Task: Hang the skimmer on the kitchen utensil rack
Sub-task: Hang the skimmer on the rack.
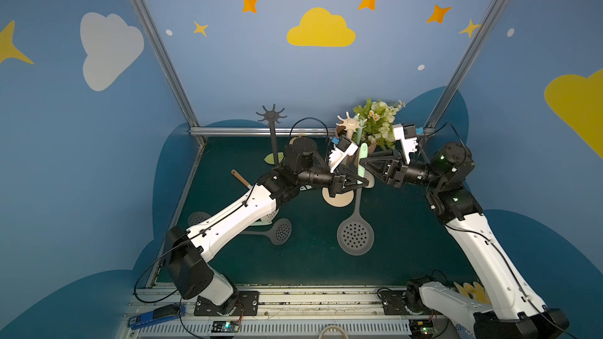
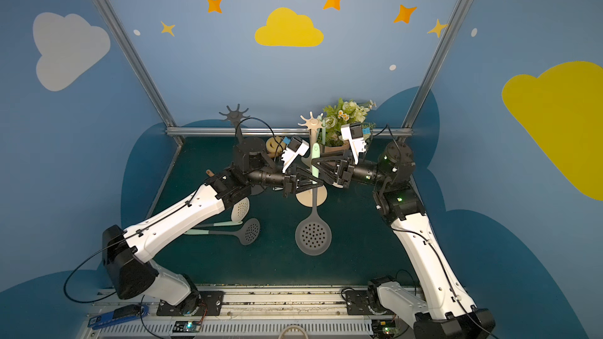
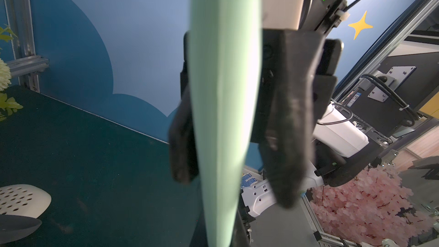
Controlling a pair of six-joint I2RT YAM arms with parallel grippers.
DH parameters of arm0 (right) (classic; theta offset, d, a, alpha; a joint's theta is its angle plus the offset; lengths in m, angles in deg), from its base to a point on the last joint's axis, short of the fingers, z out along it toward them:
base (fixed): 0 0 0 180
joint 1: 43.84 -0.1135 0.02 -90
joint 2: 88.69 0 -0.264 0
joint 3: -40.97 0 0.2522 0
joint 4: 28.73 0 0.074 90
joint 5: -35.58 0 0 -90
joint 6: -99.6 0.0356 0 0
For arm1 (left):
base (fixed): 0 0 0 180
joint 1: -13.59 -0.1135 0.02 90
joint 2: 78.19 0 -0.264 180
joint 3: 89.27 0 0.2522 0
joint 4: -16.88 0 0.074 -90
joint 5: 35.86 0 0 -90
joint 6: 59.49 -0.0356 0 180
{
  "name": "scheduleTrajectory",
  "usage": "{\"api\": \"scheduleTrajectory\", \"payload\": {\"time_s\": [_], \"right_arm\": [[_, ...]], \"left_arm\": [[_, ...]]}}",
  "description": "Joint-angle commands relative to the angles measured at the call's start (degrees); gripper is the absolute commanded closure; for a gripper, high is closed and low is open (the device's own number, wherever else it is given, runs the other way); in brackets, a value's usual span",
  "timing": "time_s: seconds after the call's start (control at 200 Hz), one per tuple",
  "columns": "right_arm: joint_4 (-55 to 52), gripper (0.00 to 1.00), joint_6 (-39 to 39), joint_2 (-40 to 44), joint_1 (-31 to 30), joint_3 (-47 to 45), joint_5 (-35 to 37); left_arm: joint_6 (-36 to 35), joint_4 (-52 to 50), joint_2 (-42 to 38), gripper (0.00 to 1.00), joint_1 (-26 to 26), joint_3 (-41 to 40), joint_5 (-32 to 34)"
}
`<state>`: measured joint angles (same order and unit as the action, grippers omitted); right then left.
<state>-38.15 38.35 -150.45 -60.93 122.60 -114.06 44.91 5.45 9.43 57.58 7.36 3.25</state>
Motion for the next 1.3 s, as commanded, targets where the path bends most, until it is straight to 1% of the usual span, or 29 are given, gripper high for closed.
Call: {"api": "scheduleTrajectory", "payload": {"time_s": [0.0,0.045,0.08,0.125,0.175,0.22,0.275,0.34,0.496,0.631,0.686,0.756,0.816,0.886,0.956,1.026,1.101,1.121,1.126,1.131,1.202,1.227,1.232,1.252,1.272,1.297], "right_arm": [[-0.4,0.88,-1.5,-1.0,-0.5,2.7,-1.3],[0.0,1.00,-1.4,-1.2,-0.5,3.0,-1.3],[0.2,1.00,-1.3,-1.3,-0.4,3.3,-1.1],[0.3,1.00,-1.4,-1.6,-0.4,3.7,-0.8],[0.1,1.00,-1.4,-1.9,-0.3,4.3,-0.8],[-0.1,1.00,-1.4,-2.3,-0.1,4.9,-0.8],[-0.1,1.00,-1.1,-2.7,0.4,5.7,-0.8],[0.3,1.00,-0.4,-3.1,0.9,6.5,-0.9],[1.7,1.00,1.4,-3.8,2.0,7.8,-1.4],[3.0,1.00,2.7,-4.1,2.2,7.7,-1.6],[3.2,1.00,2.9,-4.0,2.3,7.5,-1.6],[3.5,1.00,3.1,-3.7,2.4,7.1,-1.5],[3.9,1.00,3.4,-3.5,2.5,6.6,-1.6],[4.4,1.00,3.8,-3.4,2.5,6.3,-1.5],[4.9,1.00,4.3,-3.2,2.7,6.1,-1.5],[4.8,1.00,4.4,-3.2,2.9,6.0,-1.4],[4.0,1.00,4.2,-2.9,3.5,5.9,-1.0],[3.6,0.94,4.0,-2.7,3.7,5.9,-0.7],[3.6,0.94,4.0,-2.7,3.7,5.9,-0.7],[3.2,0.91,3.9,-2.6,3.8,5.9,-0.5],[-0.1,0.64,1.8,-1.6,4.7,5.7,1.2],[-2.0,0.54,0.6,-1.2,5.0,5.7,1.9],[-2.0,0.54,0.6,-1.2,5.0,5.7,1.9],[-4.5,0.45,-0.9,-0.6,5.4,5.8,3.0],[-6.7,0.41,-2.2,0.1,5.7,5.7,4.1],[-10.0,0.38,-4.2,1.0,6.0,5.6,6.2]], "left_arm": [[0.9,2.9,0.3,0.97,-0.3,0.8,-1.0],[0.9,2.6,0.4,0.96,-0.5,0.9,-1.0],[0.9,2.4,0.5,0.94,-0.4,0.9,-1.1],[0.9,2.1,0.5,0.88,-0.5,0.6,-1.3],[1.0,2.2,0.2,0.79,-0.5,-0.2,-1.3],[1.2,2.7,-0.1,0.69,-0.5,-1.0,-0.9],[1.5,3.6,-0.5,0.67,-0.6,-2.2,-0.6],[2.4,5.3,-1.0,0.66,-0.5,-3.7,-0.4],[3.3,6.5,-1.6,0.69,-0.5,-5.6,-0.4],[3.6,7.6,-1.8,0.79,-0.5,-6.1,0.4],[3.9,8.2,-1.7,0.80,-0.4,-6.0,0.6],[4.1,8.6,-1.6,0.85,-0.3,-5.8,0.6],[4.1,9.1,-1.5,0.85,-0.1,-5.8,0.7],[4.4,9.5,-1.4,0.82,-0.1,-5.7,0.8],[4.6,10.2,-1.2,0.89,0.2,-5.8,1.0],[4.8,10.4,-1.0,0.94,0.3,-5.9,1.5],[5.1,10.4,-1.1,0.96,0.4,-6.1,2.3],[5.1,10.5,-1.0,0.97,0.5,-6.2,2.4],[5.1,10.5,-1.0,0.96,0.5,-6.3,2.4],[5.1,10.5,-1.0,0.97,0.5,-6.3,2.5],[4.8,11.3,-0.6,0.97,1.2,-7.2,4.4],[5.2,12.0,-0.8,0.97,1.5,-7.9,6.2],[5.2,12.2,-0.8,0.97,1.5,-8.1,6.8],[5.4,12.9,-1.0,0.96,1.9,-9.0,9.1],[5.7,13.7,-1.1,0.96,2.3,-9.7,11.4],[5.7,14.4,-1.1,0.96,2.9,-10.5,14.0]]}}
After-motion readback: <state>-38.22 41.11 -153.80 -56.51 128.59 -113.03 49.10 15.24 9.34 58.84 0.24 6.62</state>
